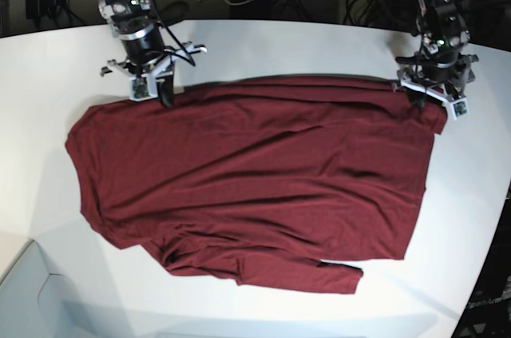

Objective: Layout the t-shirt on the table in an organized manner, then fold the t-shirt properly

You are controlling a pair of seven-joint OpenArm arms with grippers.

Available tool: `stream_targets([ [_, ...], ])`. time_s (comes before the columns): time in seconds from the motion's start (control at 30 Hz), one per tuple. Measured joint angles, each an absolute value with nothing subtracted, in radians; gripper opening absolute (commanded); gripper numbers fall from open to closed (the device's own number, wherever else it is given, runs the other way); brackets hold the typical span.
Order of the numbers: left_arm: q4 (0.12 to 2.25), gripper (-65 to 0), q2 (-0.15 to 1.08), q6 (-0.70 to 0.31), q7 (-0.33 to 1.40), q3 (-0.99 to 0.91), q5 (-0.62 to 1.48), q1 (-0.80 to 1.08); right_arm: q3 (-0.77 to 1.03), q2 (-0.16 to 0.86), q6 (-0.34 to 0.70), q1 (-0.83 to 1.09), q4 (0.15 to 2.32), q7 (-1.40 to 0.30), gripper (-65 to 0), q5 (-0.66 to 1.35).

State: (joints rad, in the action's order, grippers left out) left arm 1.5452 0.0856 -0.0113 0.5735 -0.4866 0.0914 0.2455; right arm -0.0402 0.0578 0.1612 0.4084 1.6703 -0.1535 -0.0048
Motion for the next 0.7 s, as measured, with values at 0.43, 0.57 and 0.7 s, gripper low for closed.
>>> stream_targets([
  [0.43,1.544,-43.2,0.086,-0.011,0.576,-0.485,0.088,0.243,-0.031,0.061,0.161,0.408,1.67,-0.181,-24.6,-0.012],
  [0.57,1.544,-43.3,0.086,-0.011,0.576,-0.485,0.087,0.243,-0.031,0.061,0.161,0.407,1.67,-0.181,-20.1,-0.012],
  [0.7,1.544,-45.5,0.088,-0.068,0.576,-0.488,0.079,0.24,-0.031,0.065,0.161,0.396,1.66,-0.18,-19.6,-0.011],
])
